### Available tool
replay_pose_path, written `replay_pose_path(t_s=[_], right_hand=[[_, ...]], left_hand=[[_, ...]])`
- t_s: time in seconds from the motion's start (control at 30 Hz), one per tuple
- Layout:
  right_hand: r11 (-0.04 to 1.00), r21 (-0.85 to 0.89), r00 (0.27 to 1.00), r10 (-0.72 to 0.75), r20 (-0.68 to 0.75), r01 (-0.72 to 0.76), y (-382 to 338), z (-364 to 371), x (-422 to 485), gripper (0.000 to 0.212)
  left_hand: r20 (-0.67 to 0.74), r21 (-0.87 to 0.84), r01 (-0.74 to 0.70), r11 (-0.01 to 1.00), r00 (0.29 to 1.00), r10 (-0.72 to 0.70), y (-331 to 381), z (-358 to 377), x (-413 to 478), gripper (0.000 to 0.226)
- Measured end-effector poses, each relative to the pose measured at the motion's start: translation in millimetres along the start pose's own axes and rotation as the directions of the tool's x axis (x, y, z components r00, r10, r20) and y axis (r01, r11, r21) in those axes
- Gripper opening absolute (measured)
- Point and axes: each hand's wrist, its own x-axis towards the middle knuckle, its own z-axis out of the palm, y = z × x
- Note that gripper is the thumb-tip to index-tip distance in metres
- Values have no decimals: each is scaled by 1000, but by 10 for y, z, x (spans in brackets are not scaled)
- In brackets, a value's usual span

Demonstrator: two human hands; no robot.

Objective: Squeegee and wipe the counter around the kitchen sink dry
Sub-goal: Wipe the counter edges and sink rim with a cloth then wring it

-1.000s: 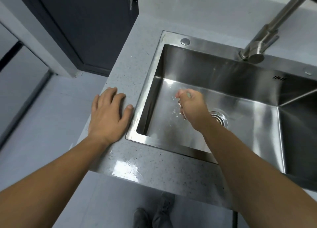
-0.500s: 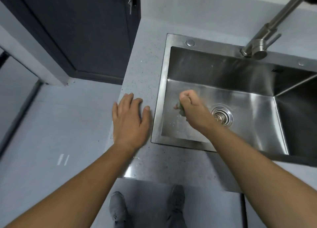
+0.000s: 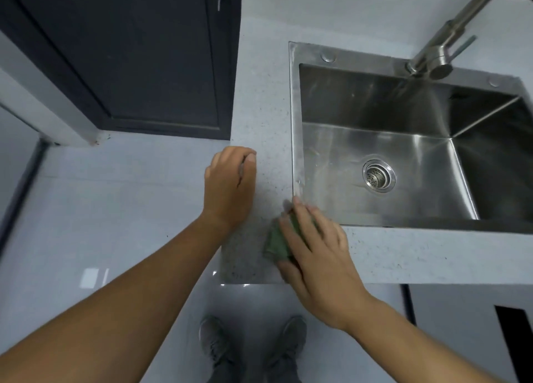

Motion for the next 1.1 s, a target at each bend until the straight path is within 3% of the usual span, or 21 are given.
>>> replay_pose_path(t_s=[0.1,0.23,0.3,0.47,0.53,0.63,0.8,0.87,1.0,1.1], right_hand=[[997,78,1000,2,-4,-1,-43,46,-8,61],[999,17,996,-53,67,52,-103,177,190,68],[999,5,995,-52,82,52,-5,131,586,67],[994,-2,992,111,62,-111,135,-16,1485,67],[998,-58,997,17,71,-13,16,22,1255,67],[949,-95,938,-275,210,300,-272,86,479,71],[905,-65,897,-403,179,420,-315,163,291,60],[933,-89,931,-334,147,349,-288,151,686,62],[995,-97,999,20,38,-16,123,36,1568,65],[990,-57,991,131,32,-129,375,-25,1729,67]], left_hand=[[-18,-51,-38,998,999,37,-106,8,11,44],[-21,-160,-37,986,999,34,-147,29,26,41],[-17,-234,1,972,1000,-5,-140,-12,27,36],[16,-474,161,866,985,-174,-98,-172,130,31],[12,-491,165,855,983,-182,-93,-166,156,31],[64,-424,182,887,983,-171,-99,-111,172,37],[205,-426,251,869,963,-177,-74,-135,304,48],[212,-453,285,845,955,-208,-73,-183,396,48],[218,-482,340,807,939,-265,-158,-203,610,31],[214,-406,312,859,946,-243,-198,-134,656,48]])
